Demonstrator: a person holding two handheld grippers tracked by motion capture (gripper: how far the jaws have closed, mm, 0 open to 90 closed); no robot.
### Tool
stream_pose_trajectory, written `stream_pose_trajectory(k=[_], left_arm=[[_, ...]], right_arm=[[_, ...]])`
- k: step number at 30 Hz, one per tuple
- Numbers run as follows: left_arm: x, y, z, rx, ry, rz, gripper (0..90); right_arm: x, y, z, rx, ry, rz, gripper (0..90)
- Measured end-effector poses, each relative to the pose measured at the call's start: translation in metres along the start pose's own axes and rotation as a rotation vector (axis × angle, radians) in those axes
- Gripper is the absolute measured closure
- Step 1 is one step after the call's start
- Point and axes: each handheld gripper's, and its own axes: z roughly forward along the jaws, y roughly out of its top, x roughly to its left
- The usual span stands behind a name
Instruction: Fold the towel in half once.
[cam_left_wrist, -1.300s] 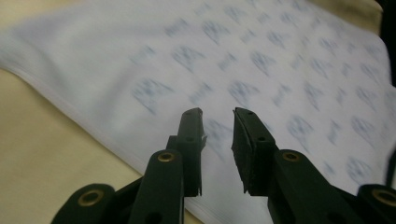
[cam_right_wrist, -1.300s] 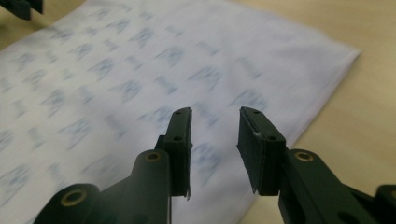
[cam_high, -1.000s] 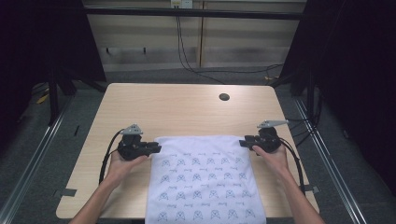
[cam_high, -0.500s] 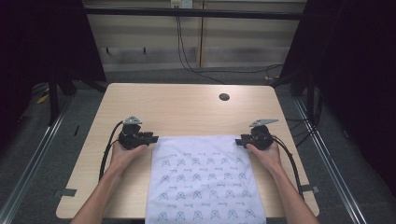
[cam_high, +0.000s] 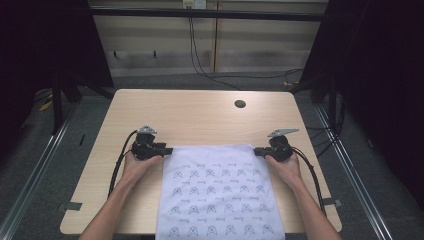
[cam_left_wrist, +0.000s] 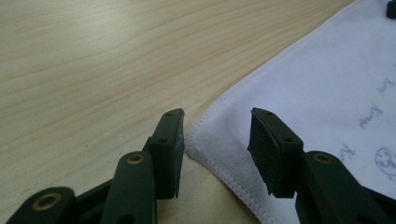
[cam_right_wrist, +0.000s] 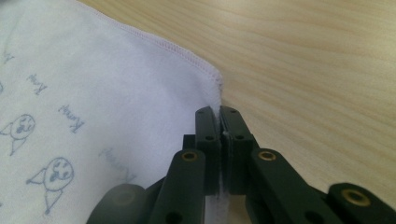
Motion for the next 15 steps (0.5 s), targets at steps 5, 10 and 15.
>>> stream_pose_trajectory(k=[5,10,15], left_arm=[[-0.002,0.0,0.003,0.036,-0.039,0.016,60.8],[-0.012,0.001,0.002,0.034,-0.112,0.027,87.2],[-0.011,0.013,-0.023,-0.081,-0.159,-0.011,87.6]], right_arm=[[0.001,0.0,0.0,0.002,-0.004,0.022,87.1],[0.002,0.002,-0.005,-0.018,0.041,0.038,87.8],[0.005,0.012,-0.022,-0.093,0.077,0.052,88.0]])
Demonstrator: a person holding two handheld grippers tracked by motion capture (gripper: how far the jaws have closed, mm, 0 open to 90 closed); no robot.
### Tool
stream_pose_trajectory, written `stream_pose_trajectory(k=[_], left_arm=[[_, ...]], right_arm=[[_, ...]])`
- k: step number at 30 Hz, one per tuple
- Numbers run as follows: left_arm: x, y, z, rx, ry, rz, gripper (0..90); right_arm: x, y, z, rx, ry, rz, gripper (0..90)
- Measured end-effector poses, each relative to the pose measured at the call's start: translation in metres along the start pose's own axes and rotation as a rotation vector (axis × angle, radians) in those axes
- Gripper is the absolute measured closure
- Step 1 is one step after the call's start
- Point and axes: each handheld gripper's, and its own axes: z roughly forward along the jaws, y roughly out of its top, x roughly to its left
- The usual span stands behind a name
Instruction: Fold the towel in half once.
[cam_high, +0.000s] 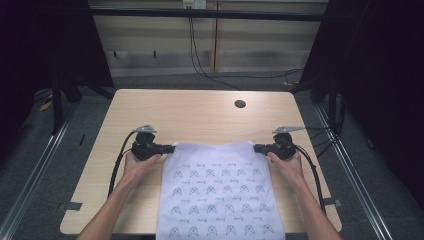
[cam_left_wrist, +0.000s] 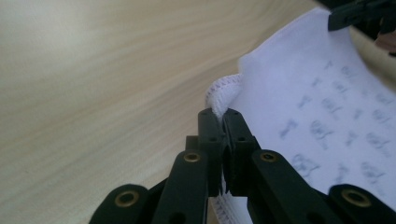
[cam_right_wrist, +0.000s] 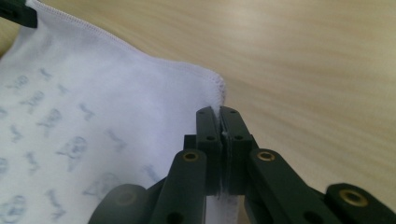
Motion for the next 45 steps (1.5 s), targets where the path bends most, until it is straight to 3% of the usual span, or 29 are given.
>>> stream_pose_trajectory(k=[2,3,7,9,10,12,14,19,22,25,29,35,37,38,39,42,45], left_arm=[[-0.001,0.006,-0.006,-0.018,0.021,0.018,87.7],[0.0,0.01,-0.008,-0.029,0.023,0.015,87.7],[0.0,0.038,-0.019,-0.096,0.03,0.027,87.7],[0.003,0.053,-0.027,-0.17,-0.001,0.01,87.6],[0.004,0.06,-0.031,-0.182,0.008,0.009,87.6],[0.007,0.073,-0.04,-0.189,0.039,0.025,87.7],[0.007,0.083,-0.046,-0.229,0.026,0.022,87.7],[-0.006,0.114,-0.051,-0.255,0.048,0.08,87.7],[-0.011,0.114,-0.052,-0.281,0.027,0.075,87.7],[-0.016,0.1,-0.05,-0.24,0.025,0.096,87.7],[-0.024,0.079,-0.059,-0.226,-0.008,0.108,87.8],[-0.061,0.05,-0.084,-0.199,-0.079,0.18,87.8],[-0.074,0.032,-0.091,-0.188,-0.12,0.172,87.8],[-0.08,0.023,-0.093,-0.181,-0.145,0.162,87.8],[-0.085,0.014,-0.094,-0.162,-0.149,0.165,87.8],[-0.103,-0.016,-0.096,-0.119,-0.152,0.16,87.7],[-0.117,-0.047,-0.095,-0.041,-0.174,0.144,87.8]], right_arm=[[0.004,0.017,-0.015,-0.089,0.031,0.004,88.0],[0.004,0.017,-0.015,-0.089,0.031,0.004,88.0],[0.01,0.055,-0.034,-0.156,0.014,-0.034,88.1],[0.01,0.075,-0.045,-0.183,-0.006,-0.049,88.1],[0.009,0.084,-0.051,-0.198,-0.016,-0.053,88.1],[0.008,0.1,-0.061,-0.203,-0.029,-0.069,88.1],[0.007,0.111,-0.066,-0.182,-0.062,-0.093,88.1],[0.002,0.136,-0.076,-0.22,-0.1,-0.086,88.2],[0.003,0.143,-0.082,-0.274,-0.09,-0.074,88.2],[0.008,0.132,-0.086,-0.273,-0.068,-0.089,88.2],[0.014,0.103,-0.097,-0.253,-0.038,-0.105,88.3],[0.042,0.063,-0.129,-0.256,0.028,-0.144,88.3],[0.054,0.044,-0.14,-0.235,0.036,-0.164,88.3],[0.064,0.022,-0.148,-0.219,0.058,-0.159,88.2],[0.064,0.022,-0.148,-0.219,0.058,-0.159,88.2],[0.078,-0.014,-0.152,-0.16,0.064,-0.153,88.2],[0.093,-0.05,-0.153,-0.089,0.053,-0.148,88.2]])
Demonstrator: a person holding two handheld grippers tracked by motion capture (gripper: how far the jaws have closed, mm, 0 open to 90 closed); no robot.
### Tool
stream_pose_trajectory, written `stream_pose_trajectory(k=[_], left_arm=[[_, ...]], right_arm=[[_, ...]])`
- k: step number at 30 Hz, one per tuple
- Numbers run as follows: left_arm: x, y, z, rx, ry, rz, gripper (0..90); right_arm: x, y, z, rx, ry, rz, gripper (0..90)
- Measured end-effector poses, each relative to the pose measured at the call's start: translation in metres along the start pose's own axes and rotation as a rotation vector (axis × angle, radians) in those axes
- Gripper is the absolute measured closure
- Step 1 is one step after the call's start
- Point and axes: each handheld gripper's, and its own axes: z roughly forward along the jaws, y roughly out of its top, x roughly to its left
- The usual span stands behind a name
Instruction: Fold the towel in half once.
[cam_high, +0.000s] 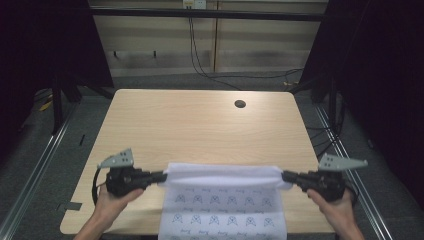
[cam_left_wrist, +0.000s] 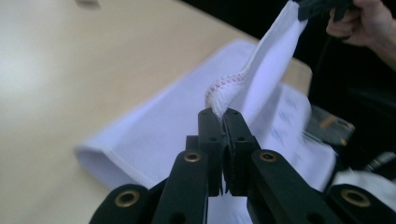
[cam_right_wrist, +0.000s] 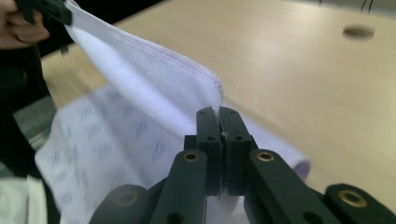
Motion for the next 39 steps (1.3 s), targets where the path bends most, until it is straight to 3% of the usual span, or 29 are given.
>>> stream_pose_trajectory(k=[3,6,8,12,14,15,18,20,22,30,32,35,37,39], left_arm=[[-0.008,-0.021,0.013,0.065,-0.024,-0.036,87.8],[-0.008,-0.042,0.036,0.183,-0.018,-0.075,87.7],[-0.006,-0.046,0.043,0.233,-0.017,-0.107,87.7],[0.003,-0.048,0.046,0.253,-0.023,-0.116,87.6],[0.008,-0.05,0.052,0.297,-0.008,-0.122,87.6],[0.007,-0.051,0.057,0.327,0.032,-0.099,87.6],[0.009,-0.049,0.061,0.325,0.05,-0.086,87.7],[0.018,-0.047,0.061,0.32,0.046,-0.109,87.8],[0.029,-0.043,0.063,0.307,0.059,-0.106,87.8],[0.088,-0.015,0.081,0.253,0.186,-0.103,87.8],[0.11,-0.004,0.088,0.247,0.214,-0.104,87.8],[0.134,0.008,0.097,0.227,0.261,-0.11,87.8],[0.144,0.013,0.101,0.213,0.284,-0.13,87.8],[0.152,0.016,0.104,0.193,0.32,-0.113,87.8]], right_arm=[[0.012,-0.026,0.001,0.081,-0.001,0.025,88.2],[0.011,-0.049,0.007,0.137,0.001,0.079,88.3],[0.008,-0.063,0.017,0.192,-0.003,0.105,88.2],[0.004,-0.071,0.031,0.26,0.002,0.121,88.2],[0.005,-0.072,0.038,0.293,0.004,0.116,88.3],[0.005,-0.073,0.041,0.308,-0.004,0.111,88.3],[0.004,-0.072,0.05,0.333,-0.006,0.109,88.4],[0.0,-0.069,0.054,0.331,-0.009,0.108,88.5],[-0.007,-0.065,0.061,0.329,-0.014,0.099,88.5],[-0.042,-0.033,0.101,0.327,-0.061,0.091,88.5],[-0.051,-0.024,0.112,0.331,-0.081,0.094,88.5],[-0.066,-0.011,0.129,0.33,-0.106,0.09,88.5],[-0.078,-0.001,0.141,0.329,-0.135,0.09,88.5],[-0.09,0.007,0.151,0.317,-0.146,0.105,88.5]])
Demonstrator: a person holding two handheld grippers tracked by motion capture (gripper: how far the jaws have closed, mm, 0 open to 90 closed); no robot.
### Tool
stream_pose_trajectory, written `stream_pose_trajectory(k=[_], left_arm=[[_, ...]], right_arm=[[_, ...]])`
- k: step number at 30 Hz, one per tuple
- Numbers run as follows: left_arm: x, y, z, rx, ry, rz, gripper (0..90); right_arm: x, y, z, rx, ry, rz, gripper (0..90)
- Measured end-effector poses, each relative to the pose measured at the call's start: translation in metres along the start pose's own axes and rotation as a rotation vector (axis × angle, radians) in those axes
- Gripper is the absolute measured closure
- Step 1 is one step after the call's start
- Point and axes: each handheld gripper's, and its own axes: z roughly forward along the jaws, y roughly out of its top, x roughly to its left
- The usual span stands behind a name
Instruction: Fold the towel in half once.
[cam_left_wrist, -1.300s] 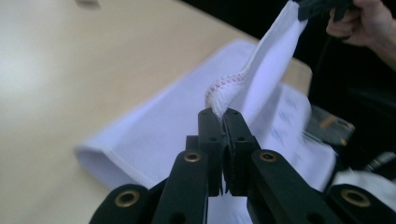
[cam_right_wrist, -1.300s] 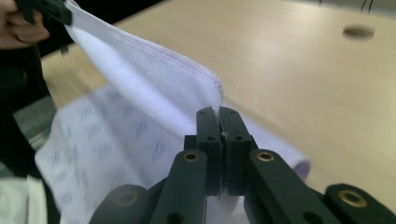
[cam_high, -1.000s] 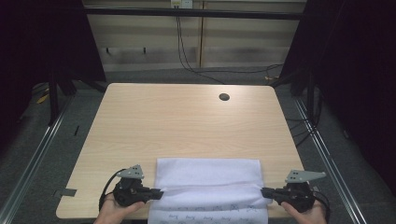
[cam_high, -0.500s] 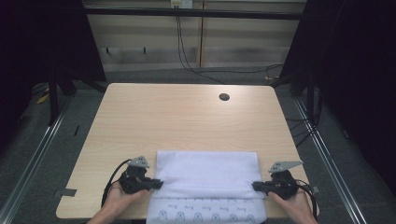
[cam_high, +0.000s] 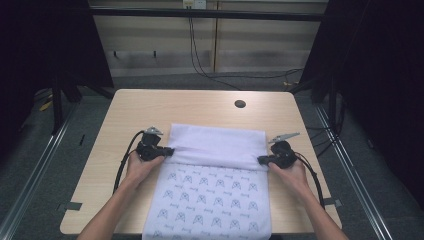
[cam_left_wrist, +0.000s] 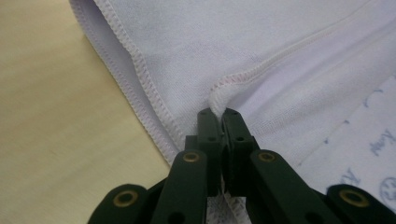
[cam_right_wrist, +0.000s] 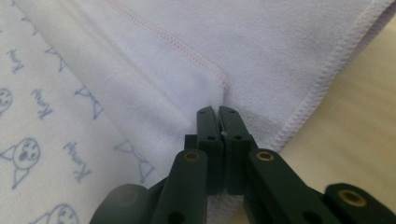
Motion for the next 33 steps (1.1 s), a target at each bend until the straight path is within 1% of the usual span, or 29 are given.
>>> stream_pose_trajectory(k=[1,2,3,5,6,7,8,9,10,12,13,15,16,17,18,19,20,21,22,23,24,25,26,28,29,30,31,32,33], left_arm=[[0.006,0.005,0.004,-0.002,0.016,0.012,87.7],[0.011,0.01,0.007,-0.01,0.047,0.013,87.7],[0.017,0.013,0.01,-0.024,0.042,-0.018,87.7],[0.025,0.017,0.015,-0.036,0.043,-0.05,87.7],[0.028,0.02,0.018,-0.044,0.051,-0.051,87.7],[0.029,0.021,0.02,-0.05,0.053,-0.057,87.7],[0.032,0.023,0.02,-0.044,0.055,-0.043,87.7],[0.035,0.024,0.02,-0.043,0.054,-0.045,87.7],[0.038,0.025,0.021,-0.052,0.051,-0.059,87.7],[0.045,0.028,0.024,-0.057,0.065,-0.064,87.7],[0.046,0.029,0.026,-0.072,0.065,-0.08,87.7],[0.048,0.033,0.027,-0.064,0.092,-0.072,87.7],[0.047,0.034,0.027,-0.058,0.098,-0.067,87.7],[0.047,0.034,0.027,-0.062,0.101,-0.069,87.7],[0.047,0.034,0.025,-0.052,0.096,-0.057,87.8],[0.047,0.033,0.022,-0.051,0.082,-0.058,87.8],[0.047,0.033,0.02,-0.064,0.068,-0.062,87.8],[0.047,0.033,0.015,-0.071,0.06,-0.053,87.8],[0.047,0.034,0.009,-0.099,0.033,-0.065,87.8],[0.046,0.036,0.002,-0.125,0.016,-0.064,87.8],[0.044,0.039,-0.009,-0.162,-0.005,-0.054,87.8],[0.041,0.042,-0.018,-0.183,-0.019,-0.037,87.8],[0.038,0.045,-0.026,-0.203,-0.022,-0.026,87.7],[0.03,0.053,-0.047,-0.235,-0.021,0.014,87.7],[0.025,0.056,-0.055,-0.25,-0.013,0.028,87.7],[0.018,0.06,-0.07,-0.291,-0.003,0.052,87.7],[0.014,0.063,-0.078,-0.304,-0.009,0.067,87.8],[0.008,0.067,-0.092,-0.329,-0.011,0.085,87.7],[0.004,0.069,-0.103,-0.352,-0.012,0.095,87.7]], right_arm=[[-0.005,0.006,0.005,-0.007,-0.007,0.001,88.5],[-0.01,0.012,0.011,-0.025,-0.008,0.013,88.5],[-0.015,0.018,0.015,-0.028,-0.008,0.017,88.5],[-0.02,0.029,0.023,-0.029,-0.037,0.028,88.5],[-0.023,0.034,0.027,-0.035,-0.052,0.033,88.5],[-0.027,0.04,0.032,-0.043,-0.066,0.05,88.5],[-0.031,0.045,0.035,-0.045,-0.076,0.054,88.5],[-0.034,0.049,0.037,-0.04,-0.085,0.061,88.5],[-0.037,0.054,0.04,-0.042,-0.092,0.062,88.5],[-0.042,0.063,0.046,-0.042,-0.118,0.076,88.5],[-0.042,0.068,0.05,-0.041,-0.139,0.084,88.4],[-0.04,0.076,0.058,-0.052,-0.182,0.089,88.4],[-0.041,0.078,0.06,-0.062,-0.184,0.107,88.4],[-0.041,0.079,0.061,-0.078,-0.191,0.107,88.4],[-0.042,0.078,0.062,-0.084,-0.193,0.111,88.5],[-0.043,0.077,0.06,-0.101,-0.176,0.117,88.5],[-0.044,0.076,0.058,-0.115,-0.159,0.115,88.6],[-0.046,0.076,0.054,-0.136,-0.134,0.116,88.5],[-0.046,0.078,0.048,-0.152,-0.111,0.112,88.5],[-0.047,0.079,0.04,-0.179,-0.09,0.105,88.5],[-0.048,0.081,0.03,-0.214,-0.073,0.106,88.5],[-0.048,0.084,0.017,-0.258,-0.057,0.105,88.5],[-0.047,0.086,0.006,-0.301,-0.057,0.096,88.6],[-0.044,0.092,-0.014,-0.36,-0.031,0.085,88.5],[-0.04,0.096,-0.024,-0.382,-0.028,0.066,88.6],[-0.037,0.098,-0.032,-0.397,-0.025,0.051,88.5],[-0.032,0.102,-0.045,-0.427,-0.022,0.031,88.5],[-0.029,0.104,-0.053,-0.445,-0.015,0.022,88.5],[-0.023,0.106,-0.065,-0.467,-0.006,0.009,88.6]])
